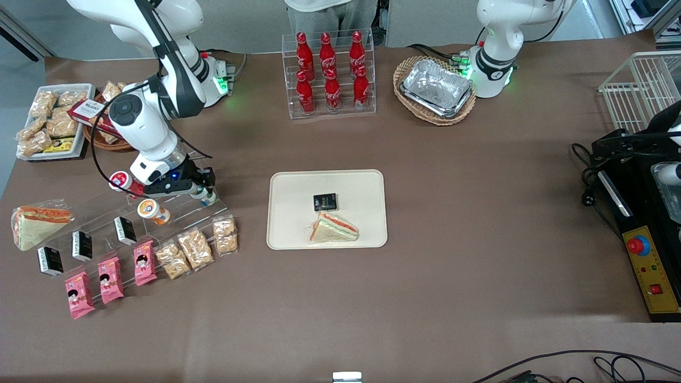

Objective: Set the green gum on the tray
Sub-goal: 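Close the right gripper on the green-labelled bottle's cap and lift it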

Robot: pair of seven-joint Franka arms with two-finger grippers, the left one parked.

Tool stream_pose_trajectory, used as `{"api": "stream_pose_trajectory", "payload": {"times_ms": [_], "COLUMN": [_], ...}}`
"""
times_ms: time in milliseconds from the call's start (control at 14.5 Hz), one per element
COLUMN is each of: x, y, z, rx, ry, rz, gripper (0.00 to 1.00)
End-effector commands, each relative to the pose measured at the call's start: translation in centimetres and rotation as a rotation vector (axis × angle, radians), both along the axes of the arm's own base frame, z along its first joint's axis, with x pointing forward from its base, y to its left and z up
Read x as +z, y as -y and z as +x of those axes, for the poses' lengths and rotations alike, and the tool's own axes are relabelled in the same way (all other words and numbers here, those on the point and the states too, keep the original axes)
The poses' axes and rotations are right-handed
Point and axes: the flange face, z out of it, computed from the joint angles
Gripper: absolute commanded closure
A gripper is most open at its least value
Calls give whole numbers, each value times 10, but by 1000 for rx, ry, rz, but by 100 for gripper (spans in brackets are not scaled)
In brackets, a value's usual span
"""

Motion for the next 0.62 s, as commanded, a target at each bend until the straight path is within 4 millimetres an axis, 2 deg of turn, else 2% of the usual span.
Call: {"api": "stream_pose_trajectory", "payload": {"times_ms": [0,414,552], "x": [46,176,207], "y": [0,-5,-8], "z": [19,67,72], "rx": [-19,-15,-12], "ry": [-21,-79,-78], "rz": [-1,-10,-9], "gripper": [73,73,73]}}
